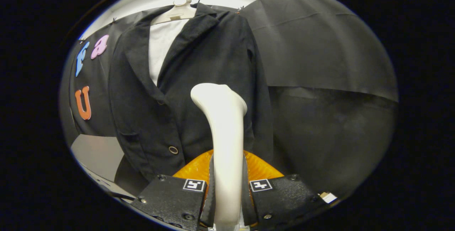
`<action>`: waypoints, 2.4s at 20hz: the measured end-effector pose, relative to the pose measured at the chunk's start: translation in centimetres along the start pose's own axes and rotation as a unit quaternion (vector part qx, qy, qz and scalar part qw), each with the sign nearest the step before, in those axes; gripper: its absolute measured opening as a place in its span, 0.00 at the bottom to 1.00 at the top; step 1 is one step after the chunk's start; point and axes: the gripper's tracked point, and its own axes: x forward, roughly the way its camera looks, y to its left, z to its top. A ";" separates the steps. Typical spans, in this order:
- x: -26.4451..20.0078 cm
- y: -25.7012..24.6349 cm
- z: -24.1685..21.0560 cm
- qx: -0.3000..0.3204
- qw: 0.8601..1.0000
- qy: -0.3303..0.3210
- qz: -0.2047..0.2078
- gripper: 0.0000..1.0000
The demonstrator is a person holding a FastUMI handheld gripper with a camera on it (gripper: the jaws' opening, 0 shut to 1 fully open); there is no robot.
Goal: Iron the clothes twice with a garment steamer, once on the left side and once on the right side.
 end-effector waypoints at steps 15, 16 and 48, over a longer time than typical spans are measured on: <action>0.0 -1.7 -6.6 -0.046 0.999 0.017 0.010 0.33; -0.1 -1.6 -6.8 -0.052 0.998 0.015 0.013 0.33; -4.8 -0.5 -20.3 -0.059 0.991 0.117 -0.012 0.33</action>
